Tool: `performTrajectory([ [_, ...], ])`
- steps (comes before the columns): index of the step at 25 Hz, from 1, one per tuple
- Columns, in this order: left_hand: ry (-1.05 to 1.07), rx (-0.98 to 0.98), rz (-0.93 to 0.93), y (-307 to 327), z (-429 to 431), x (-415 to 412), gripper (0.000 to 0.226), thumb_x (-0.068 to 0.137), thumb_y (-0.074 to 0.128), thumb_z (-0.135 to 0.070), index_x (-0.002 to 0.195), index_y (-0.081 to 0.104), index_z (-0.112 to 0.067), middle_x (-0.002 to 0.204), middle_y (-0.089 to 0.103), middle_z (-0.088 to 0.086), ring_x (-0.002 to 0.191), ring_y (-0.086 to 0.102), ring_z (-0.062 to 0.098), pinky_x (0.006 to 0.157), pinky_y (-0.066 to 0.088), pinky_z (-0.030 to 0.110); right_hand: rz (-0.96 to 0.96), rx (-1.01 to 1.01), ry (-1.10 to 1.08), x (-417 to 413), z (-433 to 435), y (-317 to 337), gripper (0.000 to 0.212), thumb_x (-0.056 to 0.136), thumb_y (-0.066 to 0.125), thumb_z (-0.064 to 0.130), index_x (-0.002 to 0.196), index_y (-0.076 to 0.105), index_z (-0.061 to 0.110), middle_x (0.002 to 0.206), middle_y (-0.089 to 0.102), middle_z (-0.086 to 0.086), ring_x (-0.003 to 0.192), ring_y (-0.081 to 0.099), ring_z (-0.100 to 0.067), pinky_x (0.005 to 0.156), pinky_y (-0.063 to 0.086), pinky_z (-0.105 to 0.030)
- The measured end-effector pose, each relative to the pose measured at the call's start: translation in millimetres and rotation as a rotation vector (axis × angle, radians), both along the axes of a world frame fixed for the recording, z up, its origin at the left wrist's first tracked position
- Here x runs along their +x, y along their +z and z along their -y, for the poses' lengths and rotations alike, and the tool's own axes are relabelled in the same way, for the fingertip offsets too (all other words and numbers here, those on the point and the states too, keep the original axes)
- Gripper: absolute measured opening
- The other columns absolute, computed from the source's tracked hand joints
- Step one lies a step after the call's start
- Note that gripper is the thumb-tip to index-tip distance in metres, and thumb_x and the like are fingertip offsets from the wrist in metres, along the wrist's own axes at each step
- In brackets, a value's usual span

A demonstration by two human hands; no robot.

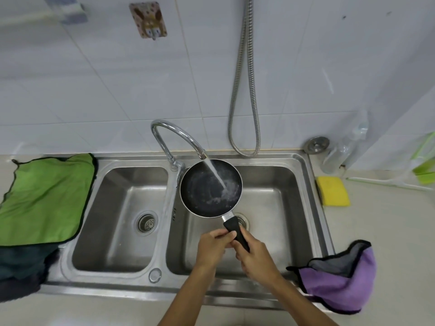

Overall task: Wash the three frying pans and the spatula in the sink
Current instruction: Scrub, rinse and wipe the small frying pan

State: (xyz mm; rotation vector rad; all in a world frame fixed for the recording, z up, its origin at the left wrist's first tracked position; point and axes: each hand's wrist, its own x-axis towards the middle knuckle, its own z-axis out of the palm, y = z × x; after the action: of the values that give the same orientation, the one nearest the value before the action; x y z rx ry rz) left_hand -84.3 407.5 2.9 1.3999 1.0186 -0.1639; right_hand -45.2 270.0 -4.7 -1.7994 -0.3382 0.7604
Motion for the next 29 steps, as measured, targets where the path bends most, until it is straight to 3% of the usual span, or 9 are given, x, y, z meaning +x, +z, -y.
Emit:
performTrajectory([
  [3,-0.007,-0.004,-0.014,-4,4,-8,0.017,0.091,0.078,-0.02,0.106,0.079,-0.012,0.092,0.082,0.005,0.084,0.079,0.013,0.067,0.052,0.022,-0.026,0.007,-0.011,-9,6,-1,0.038,0.104,0.052,0.028,0.133,0.051,0.054,0.061,0.054,0.002,0.047,0.044,-0.015,0.044,0.039,-0.028],
  [9,-0.146,0.014,-0.004,-4,31,4,0.009,0.092,0.075,-0.019,0.096,0.08,-0.012,0.087,0.081,0.009,0.083,0.08,0.015,0.061,0.051,0.011,-0.038,-0.027,-0.075,-3,32,-3,0.038,0.104,0.052,0.025,0.13,0.053,0.053,0.06,0.052,-0.001,0.045,0.041,-0.018,0.042,0.036,-0.029],
  [16,-0.087,0.041,0.002,4,12,-3,0.003,0.089,0.079,-0.015,0.091,0.078,-0.017,0.084,0.079,0.005,0.075,0.077,0.011,0.057,0.049,0.007,-0.098,0.027,-0.1,-12,11,-7,0.037,0.104,0.051,0.027,0.126,0.055,0.056,0.059,0.052,-0.003,0.044,0.041,-0.02,0.041,0.037,-0.029],
  [19,-0.121,0.022,-0.008,2,23,-4,0.014,0.09,0.078,-0.018,0.101,0.078,-0.01,0.087,0.08,0.004,0.078,0.078,0.01,0.063,0.051,0.012,-0.092,0.015,-0.111,-13,19,-6,0.037,0.104,0.052,0.026,0.125,0.054,0.057,0.059,0.055,-0.001,0.043,0.042,-0.019,0.04,0.038,-0.027],
  [23,-0.084,-0.052,-0.003,5,34,1,0.013,0.094,0.074,-0.017,0.107,0.074,-0.018,0.098,0.081,0.005,0.089,0.079,0.015,0.067,0.053,0.017,-0.051,-0.016,-0.109,-4,28,-6,0.039,0.104,0.05,0.021,0.127,0.054,0.053,0.058,0.054,-0.001,0.044,0.042,-0.017,0.04,0.036,-0.028],
  [26,-0.057,-0.125,0.008,9,31,1,0.026,0.095,0.073,-0.02,0.12,0.07,-0.018,0.098,0.081,-0.002,0.089,0.079,0.011,0.069,0.053,0.021,0.066,-0.071,-0.065,0,28,-6,0.042,0.103,0.053,0.025,0.136,0.05,0.051,0.06,0.06,0.001,0.045,0.047,-0.007,0.046,0.04,-0.024],
  [29,-0.057,-0.154,0.011,11,31,5,0.024,0.096,0.072,-0.021,0.12,0.073,-0.019,0.098,0.081,-0.006,0.091,0.079,0.009,0.074,0.053,0.023,0.183,-0.156,-0.019,3,31,-5,0.047,0.101,0.056,0.023,0.142,0.046,0.044,0.065,0.065,0.007,0.052,0.058,-0.008,0.051,0.041,-0.017],
])
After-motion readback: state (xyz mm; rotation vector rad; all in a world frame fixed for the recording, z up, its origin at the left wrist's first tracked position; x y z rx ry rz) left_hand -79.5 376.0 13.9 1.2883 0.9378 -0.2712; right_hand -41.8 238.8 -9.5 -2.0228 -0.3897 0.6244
